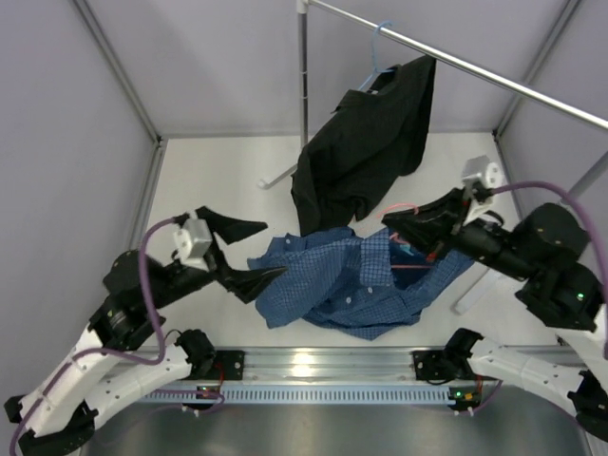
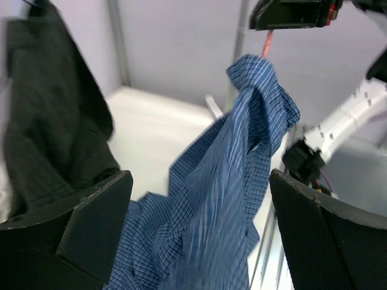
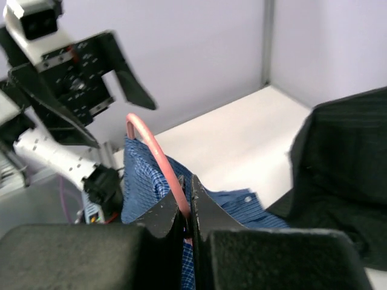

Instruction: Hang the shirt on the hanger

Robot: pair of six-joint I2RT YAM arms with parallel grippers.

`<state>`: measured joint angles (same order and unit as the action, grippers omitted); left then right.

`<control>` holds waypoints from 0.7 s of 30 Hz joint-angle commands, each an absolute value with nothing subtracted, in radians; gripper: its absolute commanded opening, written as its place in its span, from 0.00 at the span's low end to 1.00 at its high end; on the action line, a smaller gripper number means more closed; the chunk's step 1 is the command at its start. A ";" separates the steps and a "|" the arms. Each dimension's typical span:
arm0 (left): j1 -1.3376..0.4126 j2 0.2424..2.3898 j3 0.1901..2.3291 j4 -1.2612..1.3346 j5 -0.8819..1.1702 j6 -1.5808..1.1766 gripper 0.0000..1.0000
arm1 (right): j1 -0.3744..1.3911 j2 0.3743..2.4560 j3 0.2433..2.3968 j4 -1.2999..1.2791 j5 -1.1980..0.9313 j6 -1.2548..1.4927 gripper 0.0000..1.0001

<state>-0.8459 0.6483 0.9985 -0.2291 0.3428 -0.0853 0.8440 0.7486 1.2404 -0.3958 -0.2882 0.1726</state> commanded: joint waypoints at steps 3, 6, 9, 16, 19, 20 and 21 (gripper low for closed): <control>-0.847 0.431 0.793 -0.126 0.109 -0.178 0.98 | 0.859 0.706 1.428 -0.552 -0.114 0.068 0.00; -0.847 0.423 0.730 -0.097 0.136 -0.207 0.98 | 0.859 0.695 1.466 -0.574 -0.061 0.067 0.00; -0.847 0.466 0.698 -0.035 0.172 -0.209 0.98 | 0.859 0.710 1.499 -0.592 -0.070 0.064 0.00; -0.847 0.671 0.752 0.046 0.173 -0.195 0.66 | 0.858 0.727 1.557 -0.591 -0.117 0.061 0.00; -0.847 0.724 0.778 0.029 0.079 -0.201 0.02 | 0.859 0.726 1.566 -0.594 -0.071 0.061 0.00; -0.847 0.727 0.778 0.022 0.027 -0.228 0.00 | 0.859 0.727 1.562 -0.601 -0.040 0.063 0.00; -0.847 0.723 0.775 0.014 -0.121 -0.247 0.00 | 0.859 0.720 1.556 -0.604 0.031 0.063 0.00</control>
